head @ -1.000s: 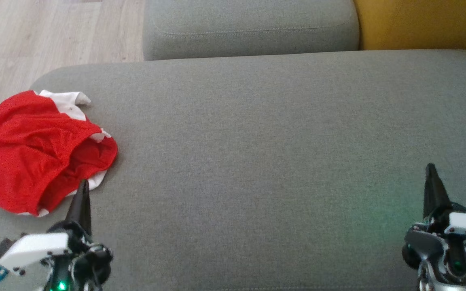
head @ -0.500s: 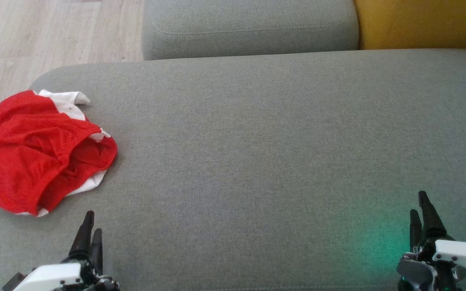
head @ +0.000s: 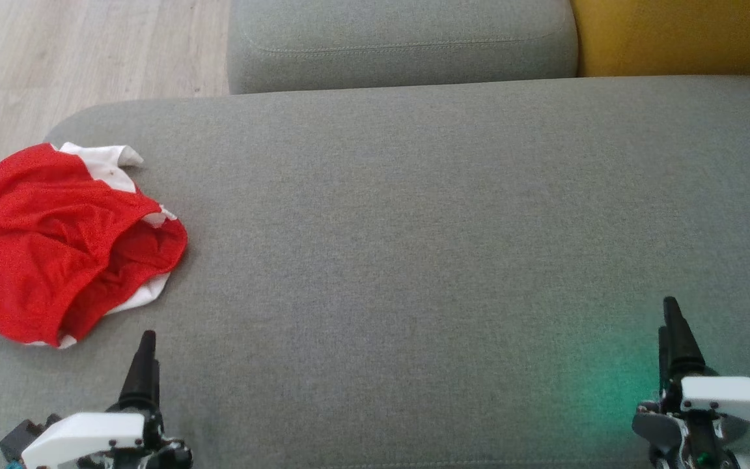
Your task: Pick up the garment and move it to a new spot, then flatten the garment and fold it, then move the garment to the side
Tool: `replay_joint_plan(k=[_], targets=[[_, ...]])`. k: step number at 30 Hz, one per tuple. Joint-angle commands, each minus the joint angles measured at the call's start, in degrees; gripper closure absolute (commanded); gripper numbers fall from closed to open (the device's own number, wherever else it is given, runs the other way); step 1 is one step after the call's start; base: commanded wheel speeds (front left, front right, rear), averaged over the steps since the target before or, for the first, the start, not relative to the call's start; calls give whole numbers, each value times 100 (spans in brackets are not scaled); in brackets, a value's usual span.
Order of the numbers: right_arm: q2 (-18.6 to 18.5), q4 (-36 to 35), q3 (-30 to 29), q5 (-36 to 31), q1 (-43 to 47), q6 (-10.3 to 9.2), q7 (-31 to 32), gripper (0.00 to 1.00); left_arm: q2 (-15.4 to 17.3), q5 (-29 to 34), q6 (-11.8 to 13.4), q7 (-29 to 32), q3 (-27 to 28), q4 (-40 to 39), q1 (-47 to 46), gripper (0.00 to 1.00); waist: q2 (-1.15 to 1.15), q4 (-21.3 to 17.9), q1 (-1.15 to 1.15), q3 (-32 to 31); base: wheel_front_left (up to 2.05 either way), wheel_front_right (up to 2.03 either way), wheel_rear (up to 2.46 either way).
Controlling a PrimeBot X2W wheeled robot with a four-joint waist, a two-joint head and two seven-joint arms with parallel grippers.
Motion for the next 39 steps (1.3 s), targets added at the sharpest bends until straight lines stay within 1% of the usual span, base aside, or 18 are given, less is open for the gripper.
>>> replay_joint_plan(k=[1,20,21,39], targets=[[-117,-187,44,-118,-330,0,-62,0,49,123,14,-51,-1,-207,-265,0,0,0,0,1,0,0,0],[-147,-195,255,-1719,-486,-1,-383,0,76,1706,322,-369,-162,-347,-370,0,0,-25,0,47,0,0,0],[-143,-197,272,-1864,-499,-1,-416,0,79,1869,362,-402,-175,-353,-385,0,0,-28,0,53,0,0,0],[-162,-81,465,-3153,-588,-2,-721,0,105,3248,610,-704,-285,-418,-410,0,0,-41,0,20,0,0,0]])
